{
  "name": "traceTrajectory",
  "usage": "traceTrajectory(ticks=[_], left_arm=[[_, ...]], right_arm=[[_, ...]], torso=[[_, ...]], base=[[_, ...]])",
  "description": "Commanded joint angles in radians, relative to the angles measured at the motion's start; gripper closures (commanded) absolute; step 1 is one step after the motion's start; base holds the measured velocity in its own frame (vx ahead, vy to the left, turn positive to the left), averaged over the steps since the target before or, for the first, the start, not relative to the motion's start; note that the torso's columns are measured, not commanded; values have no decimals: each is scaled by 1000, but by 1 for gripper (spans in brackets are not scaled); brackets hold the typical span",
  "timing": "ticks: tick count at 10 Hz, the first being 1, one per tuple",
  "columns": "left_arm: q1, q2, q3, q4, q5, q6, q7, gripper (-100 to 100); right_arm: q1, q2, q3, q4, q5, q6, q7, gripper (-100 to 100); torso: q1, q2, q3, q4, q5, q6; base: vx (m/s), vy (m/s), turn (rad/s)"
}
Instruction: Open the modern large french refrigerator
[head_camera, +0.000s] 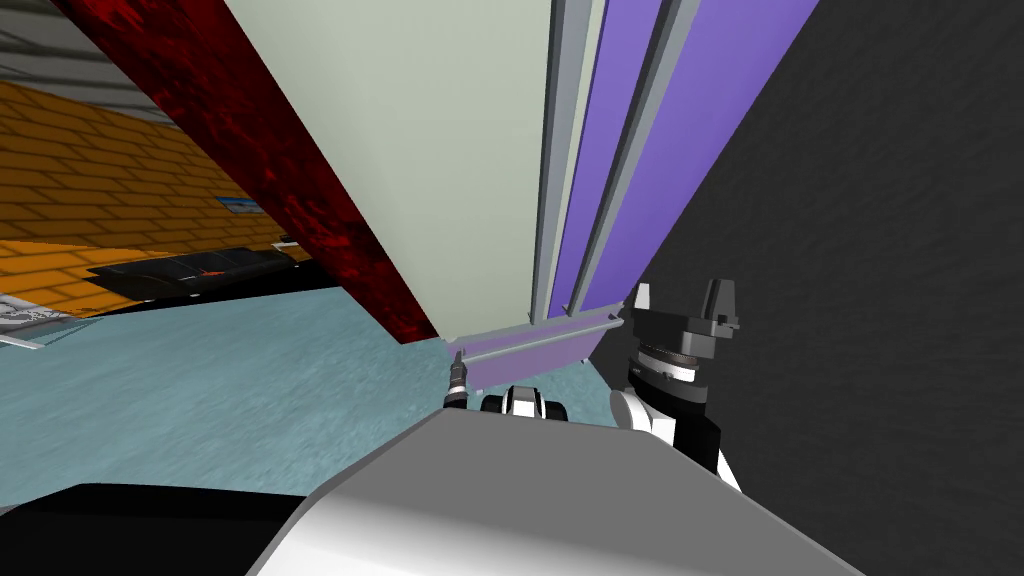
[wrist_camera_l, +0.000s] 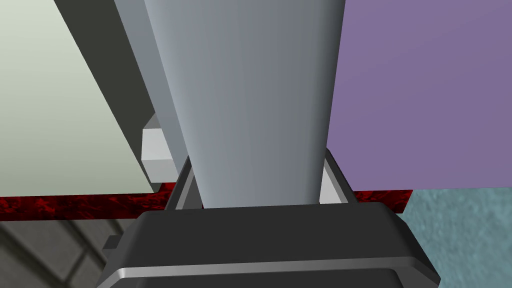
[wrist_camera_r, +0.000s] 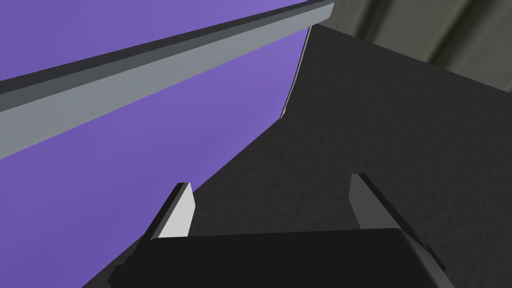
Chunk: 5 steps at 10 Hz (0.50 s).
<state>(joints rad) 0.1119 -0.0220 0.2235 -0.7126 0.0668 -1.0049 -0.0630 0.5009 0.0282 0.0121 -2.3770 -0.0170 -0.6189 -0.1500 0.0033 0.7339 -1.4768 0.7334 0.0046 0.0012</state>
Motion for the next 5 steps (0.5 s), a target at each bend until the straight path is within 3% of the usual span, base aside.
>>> traceTrajectory(ticks=[1,2,4,5], left_arm=[[52,1,-27,-42,-20,12,24,100],[77,4,-42,-61,-30,11,38,100],[66,6,-35,-55,-26,-2,34,100],[60,10,-39,-73,-28,28,38,100]], right_arm=[[0,0,0,0,0,0,0,0],[0,0,0,0,0,0,0,0],[0,0,0,0,0,0,0,0],[0,0,0,0,0,0,0,0]], torso=[[0,1,0,1,0,2],[-1,0,0,0,1,2],[-2,-2,-1,0,1,2],[-1,0,-1,1,0,2]], base=[[40,-22,70],[54,-30,169],[26,-20,42],[-100,-34,30]])
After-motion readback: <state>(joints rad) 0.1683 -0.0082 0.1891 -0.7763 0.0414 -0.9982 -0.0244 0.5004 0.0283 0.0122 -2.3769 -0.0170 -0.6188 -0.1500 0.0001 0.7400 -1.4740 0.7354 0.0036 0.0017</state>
